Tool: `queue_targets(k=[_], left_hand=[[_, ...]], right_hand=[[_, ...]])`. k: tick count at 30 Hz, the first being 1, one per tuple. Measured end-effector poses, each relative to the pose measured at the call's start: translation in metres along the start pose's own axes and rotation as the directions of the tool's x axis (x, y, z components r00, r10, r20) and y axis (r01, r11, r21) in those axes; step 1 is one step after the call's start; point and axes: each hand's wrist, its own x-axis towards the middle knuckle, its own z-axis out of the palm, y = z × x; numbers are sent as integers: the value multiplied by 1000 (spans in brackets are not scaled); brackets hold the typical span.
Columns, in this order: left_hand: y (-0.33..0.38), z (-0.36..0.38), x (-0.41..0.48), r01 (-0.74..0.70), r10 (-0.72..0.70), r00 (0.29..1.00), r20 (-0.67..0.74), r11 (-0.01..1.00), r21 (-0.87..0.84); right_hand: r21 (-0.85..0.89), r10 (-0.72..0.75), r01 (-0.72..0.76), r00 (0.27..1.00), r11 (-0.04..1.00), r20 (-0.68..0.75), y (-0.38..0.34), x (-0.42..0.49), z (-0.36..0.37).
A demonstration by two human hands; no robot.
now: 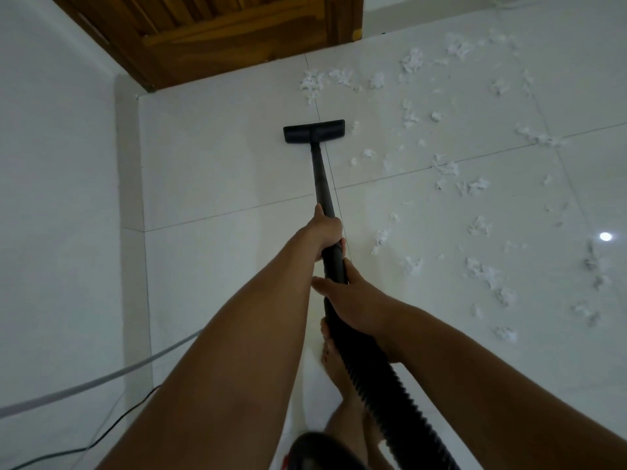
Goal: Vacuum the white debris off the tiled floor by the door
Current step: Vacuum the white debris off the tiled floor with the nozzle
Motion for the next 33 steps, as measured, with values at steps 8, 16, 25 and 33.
queue_targets(k=[8, 16, 25, 33], left_hand=[[-19, 16, -6, -18, 18, 1000, -1, 996, -82], [9, -15, 23, -1, -1, 1000, -6, 980, -198], [53, -64, 61, 20, -21, 1000, -13, 992, -122], [68, -80, 67, 10, -10, 1000, -1, 996, -84]], right_hand=[[-18, 28, -28, 1000, 999, 8, 24, -2, -7], [-12, 23, -23, 1000, 1000, -17, -17, 24, -1], [-97, 31, -46, 988, 994, -151, -74, 71, 30], [-85, 7, -22, 985, 996, -173, -89, 76, 45]])
